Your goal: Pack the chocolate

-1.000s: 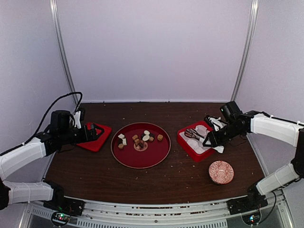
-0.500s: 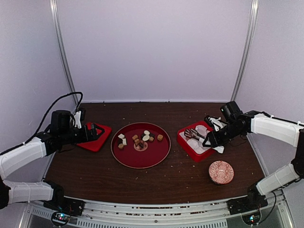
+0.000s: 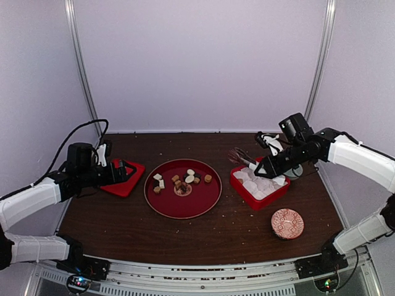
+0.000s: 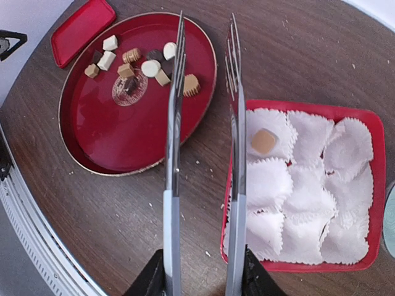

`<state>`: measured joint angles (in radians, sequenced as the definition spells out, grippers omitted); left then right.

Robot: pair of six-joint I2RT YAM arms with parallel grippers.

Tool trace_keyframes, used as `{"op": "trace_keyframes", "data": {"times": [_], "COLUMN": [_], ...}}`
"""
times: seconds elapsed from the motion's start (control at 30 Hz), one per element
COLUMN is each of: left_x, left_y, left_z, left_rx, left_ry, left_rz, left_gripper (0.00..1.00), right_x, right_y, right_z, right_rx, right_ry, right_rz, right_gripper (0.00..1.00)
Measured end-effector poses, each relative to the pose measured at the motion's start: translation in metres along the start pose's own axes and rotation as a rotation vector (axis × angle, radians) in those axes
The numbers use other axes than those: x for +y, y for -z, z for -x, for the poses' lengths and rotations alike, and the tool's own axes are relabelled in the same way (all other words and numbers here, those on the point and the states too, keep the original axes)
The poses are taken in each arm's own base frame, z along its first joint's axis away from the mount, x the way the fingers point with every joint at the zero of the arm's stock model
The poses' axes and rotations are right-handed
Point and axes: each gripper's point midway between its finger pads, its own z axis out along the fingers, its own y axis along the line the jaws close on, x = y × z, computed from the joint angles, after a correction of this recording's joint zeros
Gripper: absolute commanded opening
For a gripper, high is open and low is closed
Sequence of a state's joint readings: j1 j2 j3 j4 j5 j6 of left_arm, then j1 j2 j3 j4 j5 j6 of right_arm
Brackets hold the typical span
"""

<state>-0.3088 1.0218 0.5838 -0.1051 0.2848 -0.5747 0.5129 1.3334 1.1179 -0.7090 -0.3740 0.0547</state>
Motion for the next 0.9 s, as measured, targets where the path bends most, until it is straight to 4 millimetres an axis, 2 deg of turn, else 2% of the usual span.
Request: {"op": "trace_keyframes", "data": {"times": [0.07,0.17,0.23,0.33,0.53,0.9], "left_x": [0.000,0.000,0.000,0.000,-0.001,-0.004], "left_y": [0.000,0.000,0.000,0.000,0.000,0.000], "left_z": [0.000,0.000,0.000,0.001,0.003,0.008], "left_rx": [0.000,0.000,0.000,-0.003,-0.011,-0.032], "left_ry": [0.000,0.000,0.000,-0.001,-0.003,0.000], "left_rz": [0.000,0.000,0.000,-0.001,-0.005,-0.015], "left_gripper": [0.98,0.98,0.98,0.98,0.98,0.98], "right_x": [0.012,0.027,0.036,0.045,0.049,0.041], "right_y": [0.000,-0.010,-0.021,-0.043,-0.075,-0.095], "right_z": [0.014,0.023,0.023,0.011,-0.016,-0.014], "right_rx": [-0.008,0.016,0.046,0.115,0.239,0.278], "right_ry": [0.045,0.098,0.124,0.156,0.185,0.185], "right_rz": [-0.008,-0.028,-0.041,-0.060,-0.113,-0.179], "right_gripper": [0.35,0.34,0.34,0.34,0.35,0.36]}}
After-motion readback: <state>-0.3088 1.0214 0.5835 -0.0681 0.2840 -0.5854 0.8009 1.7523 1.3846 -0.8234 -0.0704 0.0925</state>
